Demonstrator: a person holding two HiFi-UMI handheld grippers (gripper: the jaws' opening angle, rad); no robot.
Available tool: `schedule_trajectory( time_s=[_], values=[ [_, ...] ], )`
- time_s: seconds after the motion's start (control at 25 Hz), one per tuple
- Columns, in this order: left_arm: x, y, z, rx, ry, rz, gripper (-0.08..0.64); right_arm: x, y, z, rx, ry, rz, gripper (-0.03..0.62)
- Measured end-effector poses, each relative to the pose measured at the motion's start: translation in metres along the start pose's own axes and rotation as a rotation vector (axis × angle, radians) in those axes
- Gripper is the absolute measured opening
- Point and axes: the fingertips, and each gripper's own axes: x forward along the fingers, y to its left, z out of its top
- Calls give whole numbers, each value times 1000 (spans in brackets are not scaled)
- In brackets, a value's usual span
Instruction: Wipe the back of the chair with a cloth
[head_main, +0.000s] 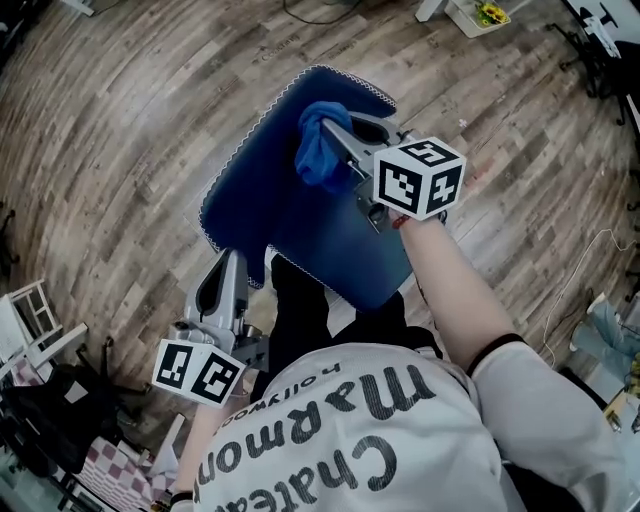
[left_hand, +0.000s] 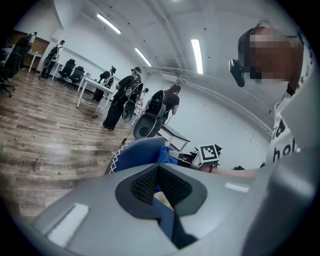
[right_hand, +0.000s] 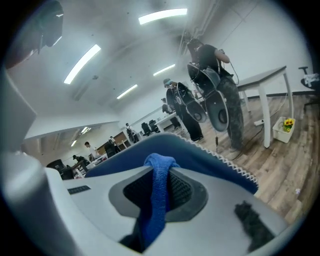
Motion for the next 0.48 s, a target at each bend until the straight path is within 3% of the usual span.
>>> schedule_trajectory(
  time_s=[0.24, 0.48],
  values=[
    [2, -2, -2, 5, 7, -4, 9, -16, -43, 18, 26, -75, -122, 64],
    [0, 0, 2, 7, -1, 1, 9, -27, -62, 28, 42, -107, -181, 65]
  ],
)
